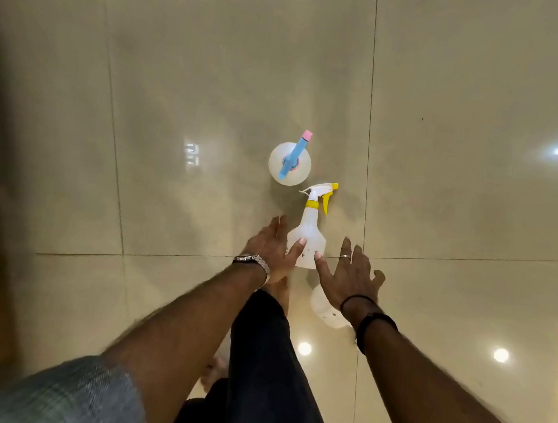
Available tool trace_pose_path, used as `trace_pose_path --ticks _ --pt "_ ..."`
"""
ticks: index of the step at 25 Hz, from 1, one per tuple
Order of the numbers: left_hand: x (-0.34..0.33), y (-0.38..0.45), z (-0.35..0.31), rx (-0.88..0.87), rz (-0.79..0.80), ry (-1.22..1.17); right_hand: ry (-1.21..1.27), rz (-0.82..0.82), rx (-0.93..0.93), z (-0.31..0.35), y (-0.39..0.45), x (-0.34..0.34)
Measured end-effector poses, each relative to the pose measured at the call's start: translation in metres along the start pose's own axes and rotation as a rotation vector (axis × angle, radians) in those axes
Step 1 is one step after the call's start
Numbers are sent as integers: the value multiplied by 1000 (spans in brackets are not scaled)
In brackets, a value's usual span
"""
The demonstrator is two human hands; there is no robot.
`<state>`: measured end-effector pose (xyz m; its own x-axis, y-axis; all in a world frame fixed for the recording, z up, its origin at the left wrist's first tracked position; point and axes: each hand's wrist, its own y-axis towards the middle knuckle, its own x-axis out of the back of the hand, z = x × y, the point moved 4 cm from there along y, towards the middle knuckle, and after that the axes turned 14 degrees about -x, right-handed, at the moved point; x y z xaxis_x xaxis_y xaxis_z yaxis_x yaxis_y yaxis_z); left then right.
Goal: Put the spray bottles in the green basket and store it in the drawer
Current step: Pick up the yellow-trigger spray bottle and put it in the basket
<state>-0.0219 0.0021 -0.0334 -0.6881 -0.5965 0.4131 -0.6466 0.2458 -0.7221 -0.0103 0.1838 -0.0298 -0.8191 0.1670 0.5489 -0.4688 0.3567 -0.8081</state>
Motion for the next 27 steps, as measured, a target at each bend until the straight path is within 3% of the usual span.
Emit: trace_pose_path --ticks 3,6,12,18,27 --pt "-24 25 7 76 -11 -261 228 62 24 23 25 -16" --pt "-40 33 7 107 14 -373 564 220 -31 46 34 -28" --pt "-33 15 -9 181 149 -212 896 446 -263 53 16 -29" --pt "29 -51 -52 187 166 -129 897 502 -240 51 -51 21" --pt "170 -187 -117 170 -52 -272 892 511 -97 89 -203 140"
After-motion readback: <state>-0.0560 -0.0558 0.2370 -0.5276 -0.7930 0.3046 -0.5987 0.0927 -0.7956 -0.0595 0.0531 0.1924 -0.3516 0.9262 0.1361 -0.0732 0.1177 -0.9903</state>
